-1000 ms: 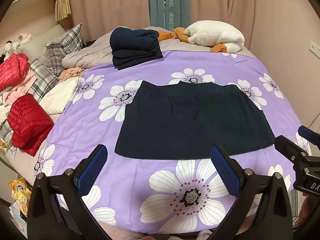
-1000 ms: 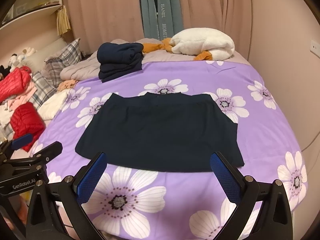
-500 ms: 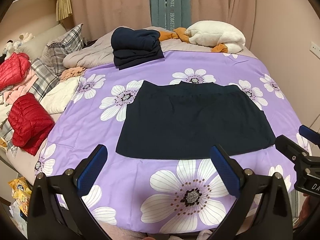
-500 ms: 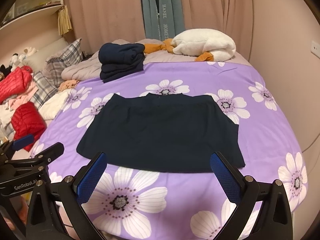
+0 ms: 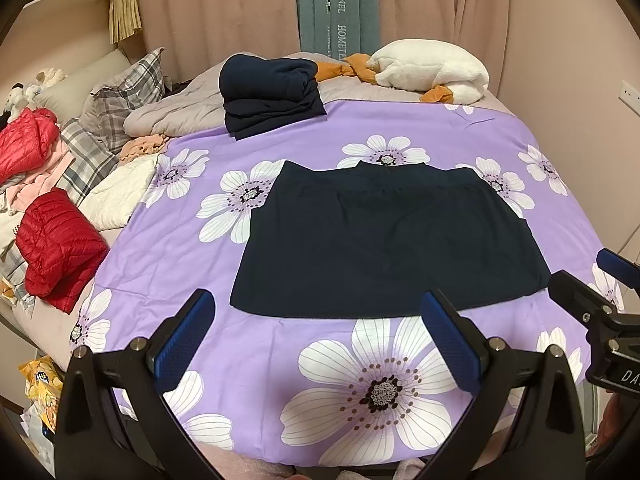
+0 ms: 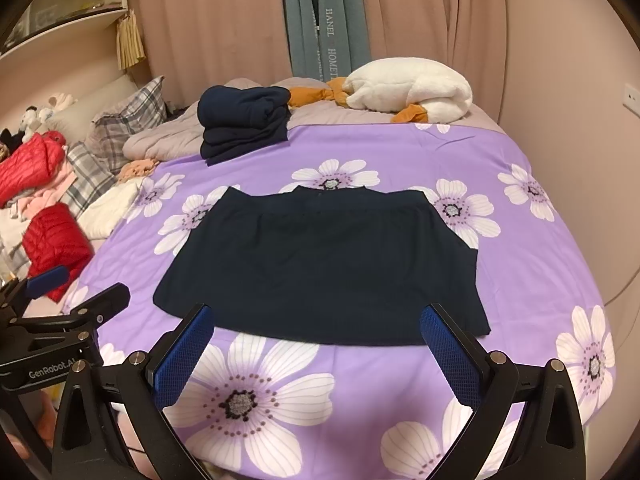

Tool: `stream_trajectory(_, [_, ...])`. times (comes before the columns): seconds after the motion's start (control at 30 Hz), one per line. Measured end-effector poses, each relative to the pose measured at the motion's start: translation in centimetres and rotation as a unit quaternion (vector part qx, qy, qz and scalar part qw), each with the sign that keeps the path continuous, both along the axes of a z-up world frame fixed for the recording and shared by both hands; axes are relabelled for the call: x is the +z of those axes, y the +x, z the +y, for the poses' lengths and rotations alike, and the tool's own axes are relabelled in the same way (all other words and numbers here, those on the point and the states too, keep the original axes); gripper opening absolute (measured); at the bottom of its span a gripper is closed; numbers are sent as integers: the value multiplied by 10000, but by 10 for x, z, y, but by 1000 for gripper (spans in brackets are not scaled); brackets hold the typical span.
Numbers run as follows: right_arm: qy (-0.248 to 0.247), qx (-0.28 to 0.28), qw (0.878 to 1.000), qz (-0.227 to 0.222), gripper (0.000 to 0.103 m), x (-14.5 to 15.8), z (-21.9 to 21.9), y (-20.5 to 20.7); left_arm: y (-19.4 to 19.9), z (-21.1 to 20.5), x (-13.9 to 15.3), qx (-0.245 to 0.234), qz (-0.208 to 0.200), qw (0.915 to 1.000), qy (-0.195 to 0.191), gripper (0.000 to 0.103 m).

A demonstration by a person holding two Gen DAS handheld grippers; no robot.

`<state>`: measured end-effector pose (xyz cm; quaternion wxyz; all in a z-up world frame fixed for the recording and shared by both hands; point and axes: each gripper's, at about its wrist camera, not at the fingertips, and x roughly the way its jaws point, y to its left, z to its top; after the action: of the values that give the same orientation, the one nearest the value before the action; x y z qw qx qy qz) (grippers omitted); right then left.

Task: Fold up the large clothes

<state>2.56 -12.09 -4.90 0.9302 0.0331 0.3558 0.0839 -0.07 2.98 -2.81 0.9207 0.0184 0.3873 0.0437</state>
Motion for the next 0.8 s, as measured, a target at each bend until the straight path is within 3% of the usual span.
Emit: stream_trajectory(0.8, [39,18,10000,31,102,-4,-4,3,3,-1,-1,-42,41,10000,-61,103])
